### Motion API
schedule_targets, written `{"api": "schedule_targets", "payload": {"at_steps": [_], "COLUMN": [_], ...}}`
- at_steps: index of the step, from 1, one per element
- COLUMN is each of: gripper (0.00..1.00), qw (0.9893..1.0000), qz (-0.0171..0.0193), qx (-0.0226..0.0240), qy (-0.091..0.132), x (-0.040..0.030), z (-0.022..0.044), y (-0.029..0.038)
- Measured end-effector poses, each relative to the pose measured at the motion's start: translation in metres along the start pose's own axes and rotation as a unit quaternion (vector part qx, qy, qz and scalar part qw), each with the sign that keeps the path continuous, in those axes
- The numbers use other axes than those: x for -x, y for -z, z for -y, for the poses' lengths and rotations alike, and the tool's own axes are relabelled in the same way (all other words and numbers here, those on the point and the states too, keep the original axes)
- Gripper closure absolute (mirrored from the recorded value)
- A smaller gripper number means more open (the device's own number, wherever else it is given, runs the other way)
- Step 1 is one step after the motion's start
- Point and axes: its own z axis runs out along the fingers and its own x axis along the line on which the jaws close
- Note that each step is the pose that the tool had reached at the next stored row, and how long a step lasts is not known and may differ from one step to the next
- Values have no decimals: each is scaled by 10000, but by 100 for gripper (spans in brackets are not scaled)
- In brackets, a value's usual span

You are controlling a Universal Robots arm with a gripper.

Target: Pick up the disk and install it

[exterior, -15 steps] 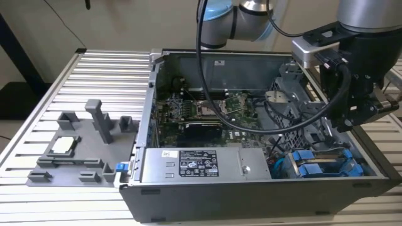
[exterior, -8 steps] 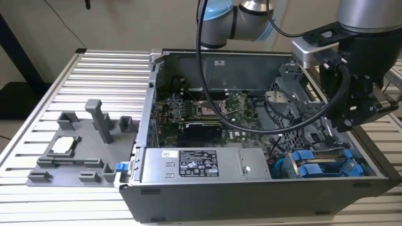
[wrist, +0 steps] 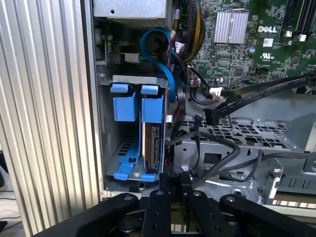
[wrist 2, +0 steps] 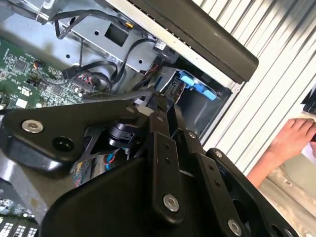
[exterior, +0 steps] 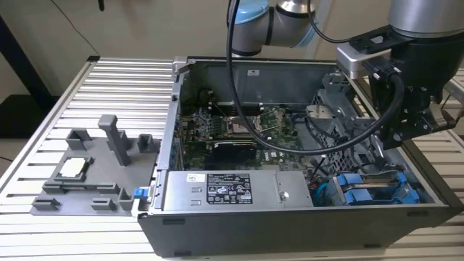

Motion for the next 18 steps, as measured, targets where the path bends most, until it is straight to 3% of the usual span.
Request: {"api": "schedule_targets", "payload": {"at_steps": [1,3,6,13,18], "gripper": [81,81,81,81,81], "qw": [10000,10000,9997,9984,9977], "qz": [-2,-21,-48,-31,-24], "qx": [4,65,228,557,680], "qy": [1,11,34,60,69], "x": [0,0,-6,-104,-243], "z": [3,23,95,232,240], "y": [0,-9,-31,-98,-120]}}
